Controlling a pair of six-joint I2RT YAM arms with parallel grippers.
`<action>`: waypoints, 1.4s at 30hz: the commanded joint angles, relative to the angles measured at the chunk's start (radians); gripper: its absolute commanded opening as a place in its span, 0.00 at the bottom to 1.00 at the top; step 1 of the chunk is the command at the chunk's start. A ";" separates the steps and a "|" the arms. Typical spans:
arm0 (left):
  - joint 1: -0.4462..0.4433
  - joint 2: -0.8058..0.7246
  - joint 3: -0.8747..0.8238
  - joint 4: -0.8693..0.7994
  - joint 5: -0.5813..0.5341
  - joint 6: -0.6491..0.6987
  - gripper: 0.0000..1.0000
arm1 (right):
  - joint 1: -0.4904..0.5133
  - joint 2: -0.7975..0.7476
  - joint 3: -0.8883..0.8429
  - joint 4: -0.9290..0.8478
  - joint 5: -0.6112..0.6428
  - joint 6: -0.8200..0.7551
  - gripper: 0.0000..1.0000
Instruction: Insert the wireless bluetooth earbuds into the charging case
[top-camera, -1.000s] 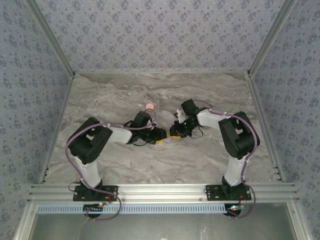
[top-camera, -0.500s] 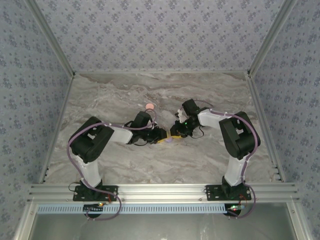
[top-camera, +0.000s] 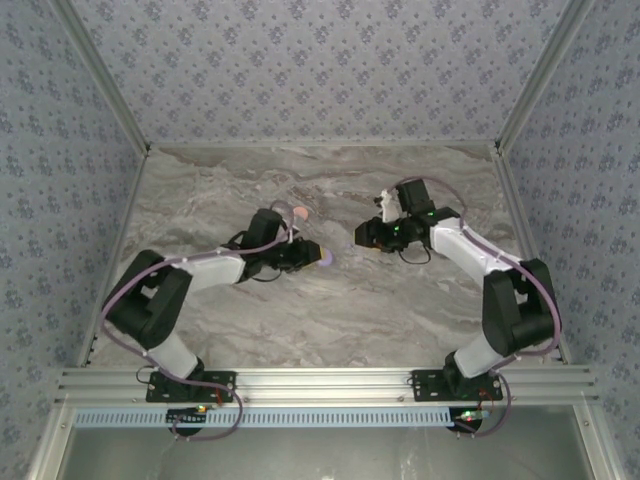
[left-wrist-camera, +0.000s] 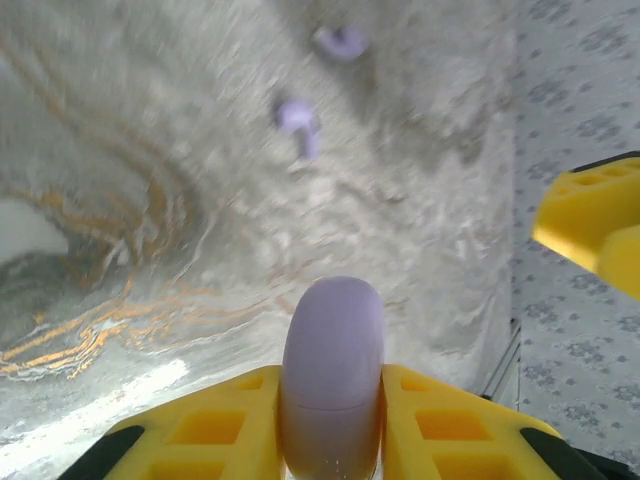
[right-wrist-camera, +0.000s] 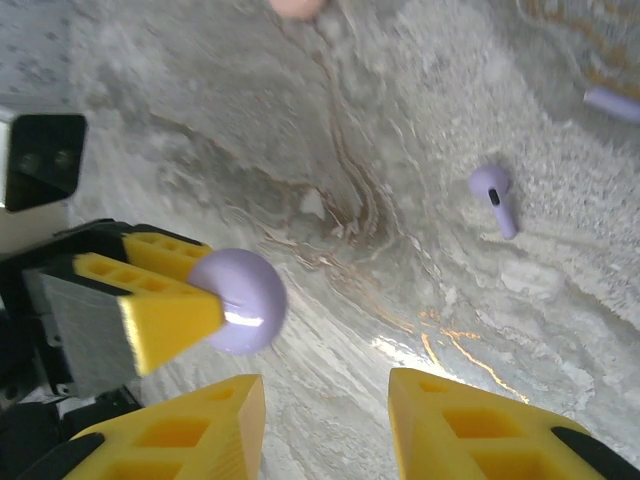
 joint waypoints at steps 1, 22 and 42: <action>0.026 -0.091 0.060 -0.033 0.044 0.083 0.26 | -0.019 -0.032 0.042 -0.014 -0.089 -0.035 0.41; 0.074 -0.278 0.218 0.003 0.227 0.229 0.28 | 0.003 -0.115 0.252 0.109 -0.341 -0.040 0.57; 0.063 -0.299 0.210 0.072 0.278 0.216 0.28 | 0.076 -0.078 0.311 0.100 -0.365 -0.064 0.57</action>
